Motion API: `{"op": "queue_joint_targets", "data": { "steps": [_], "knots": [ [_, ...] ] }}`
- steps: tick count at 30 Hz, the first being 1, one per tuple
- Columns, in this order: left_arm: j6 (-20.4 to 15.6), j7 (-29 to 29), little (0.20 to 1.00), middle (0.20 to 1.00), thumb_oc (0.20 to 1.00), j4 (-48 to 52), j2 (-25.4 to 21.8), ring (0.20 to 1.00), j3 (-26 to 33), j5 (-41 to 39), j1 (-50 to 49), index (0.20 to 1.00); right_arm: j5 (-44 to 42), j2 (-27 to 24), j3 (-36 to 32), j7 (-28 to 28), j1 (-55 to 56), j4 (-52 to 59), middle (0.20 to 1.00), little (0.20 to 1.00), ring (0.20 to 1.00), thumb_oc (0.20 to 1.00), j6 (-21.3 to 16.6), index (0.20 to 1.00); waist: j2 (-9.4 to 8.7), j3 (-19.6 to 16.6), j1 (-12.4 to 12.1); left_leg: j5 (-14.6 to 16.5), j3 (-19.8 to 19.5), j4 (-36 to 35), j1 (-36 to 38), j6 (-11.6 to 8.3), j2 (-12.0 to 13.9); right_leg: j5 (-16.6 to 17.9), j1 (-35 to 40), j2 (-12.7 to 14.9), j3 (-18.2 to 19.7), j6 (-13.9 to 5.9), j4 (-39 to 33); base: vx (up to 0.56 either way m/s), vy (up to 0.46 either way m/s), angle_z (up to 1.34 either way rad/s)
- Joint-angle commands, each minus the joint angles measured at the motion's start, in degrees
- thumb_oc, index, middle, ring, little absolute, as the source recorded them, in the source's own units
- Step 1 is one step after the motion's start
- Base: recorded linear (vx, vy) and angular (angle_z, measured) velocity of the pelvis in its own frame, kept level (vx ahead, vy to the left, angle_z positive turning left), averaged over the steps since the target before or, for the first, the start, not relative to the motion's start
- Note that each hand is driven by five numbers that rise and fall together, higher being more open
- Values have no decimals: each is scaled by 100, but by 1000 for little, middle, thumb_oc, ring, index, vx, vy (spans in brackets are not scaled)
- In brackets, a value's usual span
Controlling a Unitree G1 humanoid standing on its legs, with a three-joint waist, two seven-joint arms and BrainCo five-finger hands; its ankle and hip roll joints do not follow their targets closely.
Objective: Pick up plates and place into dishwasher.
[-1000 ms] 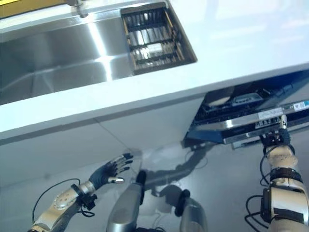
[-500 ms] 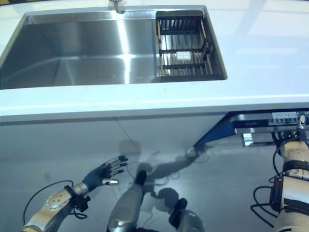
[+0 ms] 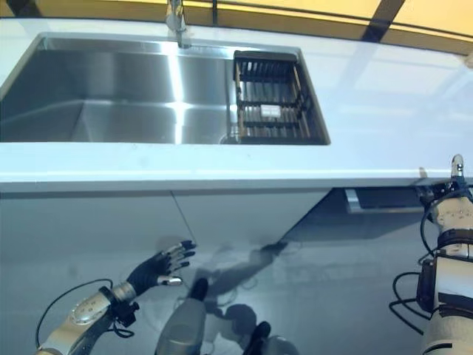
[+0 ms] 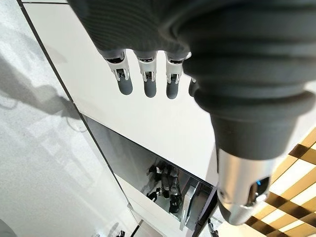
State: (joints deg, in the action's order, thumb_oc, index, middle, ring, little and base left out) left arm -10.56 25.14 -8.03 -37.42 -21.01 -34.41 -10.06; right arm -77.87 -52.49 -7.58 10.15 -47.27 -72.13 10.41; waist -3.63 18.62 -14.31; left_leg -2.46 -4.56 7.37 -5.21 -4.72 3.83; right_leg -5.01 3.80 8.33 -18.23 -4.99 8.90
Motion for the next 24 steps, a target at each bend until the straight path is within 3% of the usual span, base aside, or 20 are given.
{"op": "queue_joint_targets", "data": {
  "steps": [1, 7, 15, 19, 24],
  "knots": [
    [-321, 92, 1000, 1000, 1000, 210, 42, 1000, 52, 159, -459, 1000, 286, -1016, 787, -1045, -1243, 1391, 1000, 1000, 1000, 1000, -735, 1000, -293, -1052, 75, 623, 472, -19, 164, 216, 28, 248, -72, 257, 117, -257, -92, 18, 75, -13],
    [-456, 90, 1000, 1000, 1000, 82, 83, 1000, 124, 150, -488, 1000, 473, -1359, 874, -1257, -1298, 1392, 1000, 1000, 1000, 1000, -696, 1000, -284, -1197, 241, 684, 631, -115, 317, 302, -48, 365, -68, 319, 198, -323, -129, -5, 46, -16],
    [-749, -18, 1000, 1000, 1000, -3, 219, 1000, 228, 0, -471, 1000, 1109, -1453, 508, -867, -582, 2040, 1000, 1000, 1000, 1000, -1388, 1000, -222, -1263, 537, 726, 826, -208, 452, 361, -106, 512, -121, 339, 350, -352, -262, -44, 18, -7],
    [-921, -64, 1000, 1000, 1000, -93, 384, 1000, 331, -173, -434, 1000, 1259, -1231, 65, -607, 131, 2693, 1000, 1000, 1000, 1000, -1670, 1000, -165, -1275, 709, 771, 944, -201, 510, 380, -106, 544, -208, 331, 444, -366, -229, -34, 18, -24],
    [-1169, -198, 1000, 1000, 1000, -173, 630, 1000, 486, -132, -379, 1000, 1872, -429, -633, -313, 1486, 3958, 1000, 1000, 1000, 1000, -2237, 1000, -81, -1270, 900, 772, 1012, -225, 553, 403, -97, 479, -239, 278, 568, -340, -255, -42, -4, -14]
  ]
}}
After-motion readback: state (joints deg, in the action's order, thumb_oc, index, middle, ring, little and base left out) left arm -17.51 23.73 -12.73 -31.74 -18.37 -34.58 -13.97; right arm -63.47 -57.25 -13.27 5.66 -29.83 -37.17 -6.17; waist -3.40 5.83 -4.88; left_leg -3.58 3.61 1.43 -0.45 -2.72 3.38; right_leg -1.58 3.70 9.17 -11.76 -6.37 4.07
